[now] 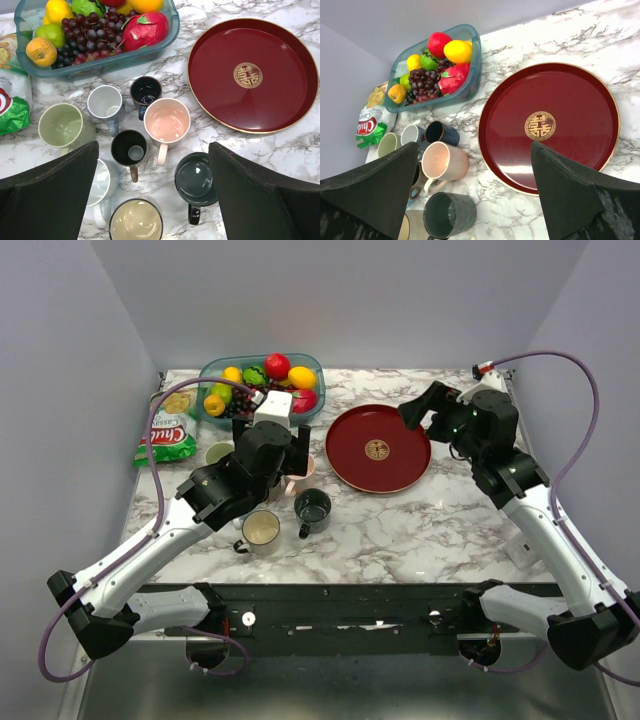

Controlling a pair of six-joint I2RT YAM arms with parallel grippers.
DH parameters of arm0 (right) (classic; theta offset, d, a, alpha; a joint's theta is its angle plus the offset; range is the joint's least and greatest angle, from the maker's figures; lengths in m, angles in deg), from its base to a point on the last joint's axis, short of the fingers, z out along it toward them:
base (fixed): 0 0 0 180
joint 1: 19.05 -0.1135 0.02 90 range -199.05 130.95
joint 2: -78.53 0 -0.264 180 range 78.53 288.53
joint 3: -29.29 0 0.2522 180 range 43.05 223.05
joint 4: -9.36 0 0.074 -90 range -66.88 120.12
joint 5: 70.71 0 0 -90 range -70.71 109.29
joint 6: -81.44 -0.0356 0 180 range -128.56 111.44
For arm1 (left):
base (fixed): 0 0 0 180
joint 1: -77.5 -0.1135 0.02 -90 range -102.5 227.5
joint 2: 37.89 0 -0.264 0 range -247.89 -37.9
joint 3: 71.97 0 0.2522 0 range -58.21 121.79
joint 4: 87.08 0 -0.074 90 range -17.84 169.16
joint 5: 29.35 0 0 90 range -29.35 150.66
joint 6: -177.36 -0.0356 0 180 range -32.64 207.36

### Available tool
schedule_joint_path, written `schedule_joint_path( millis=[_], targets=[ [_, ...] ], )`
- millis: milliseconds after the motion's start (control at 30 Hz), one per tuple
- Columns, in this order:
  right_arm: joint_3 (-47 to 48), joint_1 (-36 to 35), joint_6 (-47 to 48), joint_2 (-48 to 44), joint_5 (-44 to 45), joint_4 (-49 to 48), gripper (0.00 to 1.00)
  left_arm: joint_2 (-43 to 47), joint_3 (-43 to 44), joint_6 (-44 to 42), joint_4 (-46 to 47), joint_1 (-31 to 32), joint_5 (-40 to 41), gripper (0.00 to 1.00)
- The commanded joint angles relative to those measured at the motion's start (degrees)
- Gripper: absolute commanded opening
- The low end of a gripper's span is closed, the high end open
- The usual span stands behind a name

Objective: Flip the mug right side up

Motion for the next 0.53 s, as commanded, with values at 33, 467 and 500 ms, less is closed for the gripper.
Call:
schedule_joint_path(
  millis=[33,467,500],
  targets=[
    [-1.3,0.5,1.5,-1.4,3.4,-1.5,1.0,-0.6,1.4,-0.9,-1.3,0.2,0.9,0.99],
    [0.3,0.4,0.9,0.3,3.2,-2.0,1.0,-1.3,1.0,-1.9,-0.1,0.3,2.3,0.99],
    [0.5,0.4,0.9,0.3,3.2,-2.0,1.0,-1.1,1.1,-2.0,0.2,0.3,2.4,0.99]
  ],
)
